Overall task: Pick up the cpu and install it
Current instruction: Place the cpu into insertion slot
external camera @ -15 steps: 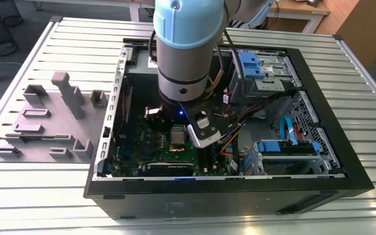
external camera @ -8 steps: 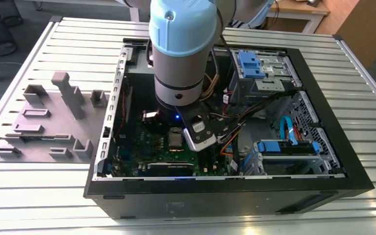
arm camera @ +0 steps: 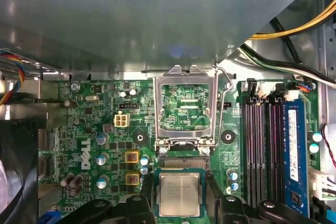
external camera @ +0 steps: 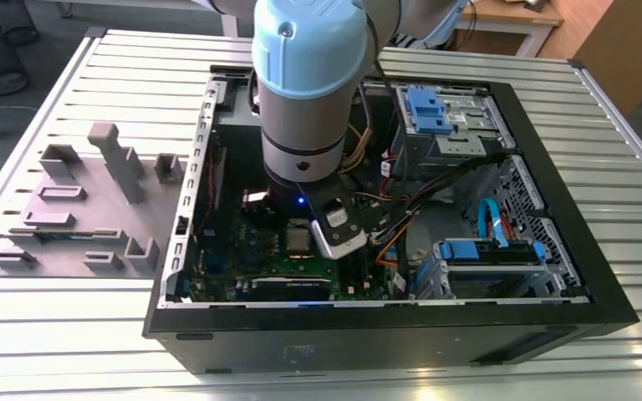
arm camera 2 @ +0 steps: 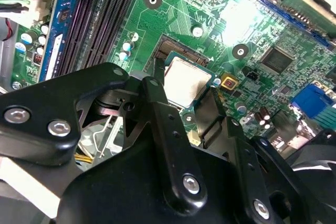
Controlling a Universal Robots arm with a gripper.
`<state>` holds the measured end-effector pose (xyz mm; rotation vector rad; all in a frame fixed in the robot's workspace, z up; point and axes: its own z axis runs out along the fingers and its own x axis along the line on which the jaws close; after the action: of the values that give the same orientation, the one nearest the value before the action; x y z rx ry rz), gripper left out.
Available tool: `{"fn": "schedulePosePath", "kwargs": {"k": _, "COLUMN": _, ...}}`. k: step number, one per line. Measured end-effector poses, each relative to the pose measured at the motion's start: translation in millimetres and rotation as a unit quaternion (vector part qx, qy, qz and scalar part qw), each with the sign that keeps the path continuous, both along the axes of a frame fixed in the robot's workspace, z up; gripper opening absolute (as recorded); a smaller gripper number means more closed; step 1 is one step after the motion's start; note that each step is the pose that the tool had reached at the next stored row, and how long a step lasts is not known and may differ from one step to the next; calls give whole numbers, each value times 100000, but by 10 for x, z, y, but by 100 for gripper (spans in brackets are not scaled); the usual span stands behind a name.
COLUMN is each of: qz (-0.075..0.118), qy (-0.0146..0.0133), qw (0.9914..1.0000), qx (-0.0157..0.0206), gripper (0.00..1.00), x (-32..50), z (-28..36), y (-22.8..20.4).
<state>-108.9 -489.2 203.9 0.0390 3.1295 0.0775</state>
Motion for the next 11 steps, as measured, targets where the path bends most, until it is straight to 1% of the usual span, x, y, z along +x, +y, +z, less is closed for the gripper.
{"fn": "schedulePosePath", "kwargs": {"k": 3, "qz": -7, "qy": 2, "qw": 100000, "qx": -3, "gripper": 47, "x": 0, "z": -19, "y": 0}}
{"fn": "schedulePosePath", "kwargs": {"k": 8, "qz": -24, "qy": 2, "qw": 100000, "qx": -3, "gripper": 47, "x": 0, "z": -82, "y": 0}}
{"fn": "schedulePosePath", "kwargs": {"k": 11, "qz": -24, "qy": 10, "qw": 100000, "qx": -17, "gripper": 47, "x": -1, "z": -99, "y": -1}}
